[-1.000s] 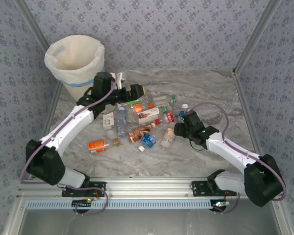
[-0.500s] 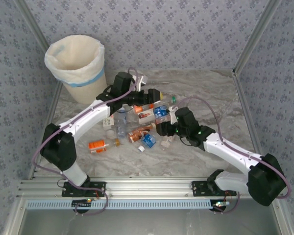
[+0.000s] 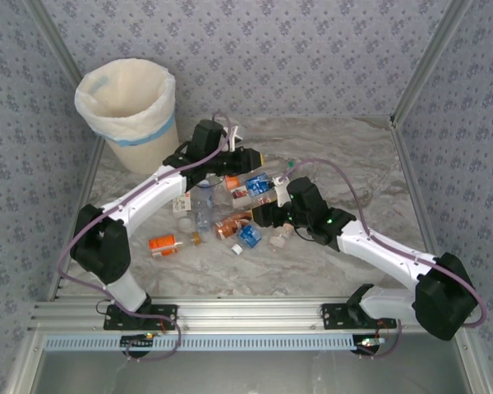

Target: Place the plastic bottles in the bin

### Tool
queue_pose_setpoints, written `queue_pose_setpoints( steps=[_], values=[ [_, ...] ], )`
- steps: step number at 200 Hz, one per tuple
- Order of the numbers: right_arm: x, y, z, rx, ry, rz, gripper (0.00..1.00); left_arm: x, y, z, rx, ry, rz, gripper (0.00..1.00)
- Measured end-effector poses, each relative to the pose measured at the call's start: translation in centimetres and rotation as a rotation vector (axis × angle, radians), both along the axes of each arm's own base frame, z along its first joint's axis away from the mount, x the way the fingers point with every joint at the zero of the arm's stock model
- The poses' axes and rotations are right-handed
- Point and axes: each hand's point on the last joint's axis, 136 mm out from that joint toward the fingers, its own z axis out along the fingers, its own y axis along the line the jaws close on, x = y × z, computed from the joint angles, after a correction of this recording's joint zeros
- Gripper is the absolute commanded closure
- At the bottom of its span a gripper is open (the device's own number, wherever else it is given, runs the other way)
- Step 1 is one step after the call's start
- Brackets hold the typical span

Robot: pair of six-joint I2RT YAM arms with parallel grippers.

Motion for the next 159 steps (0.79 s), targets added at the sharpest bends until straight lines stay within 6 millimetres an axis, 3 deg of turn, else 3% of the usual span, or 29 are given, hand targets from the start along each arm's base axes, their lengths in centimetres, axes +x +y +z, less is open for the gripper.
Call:
queue_pose_setpoints(
  steps=[24, 54, 93, 124, 159],
  values=[
    [0.0, 0.0, 0.0, 0.003, 0.001, -0.006, 0.44, 0.0, 0.0, 0.0, -0.001, 0.003, 0.001, 1.0],
    [0.0, 0.0, 0.0, 0.004, 0.003, -0.009, 0.35, 0.0, 0.0, 0.0, 0.0, 0.001, 0.001, 1.0],
    [0.0, -0.1, 0.1, -0.005, 0.007, -0.011, 0.03, -0.2, 0.0, -0.2, 0.014, -0.012, -0.009, 1.0],
    [0.0, -0.8, 0.3, -0.034, 0.004, -0.032, 0.0, 0.0, 0.8, -0.2, 0.057, -0.041, 0.016, 1.0],
    [0.3, -3.1, 1.5, -0.06, -0.031, -0.133, 0.0, 1.0, 3.2, 1.6, 0.085, -0.108, 0.09, 1.0]
  ],
)
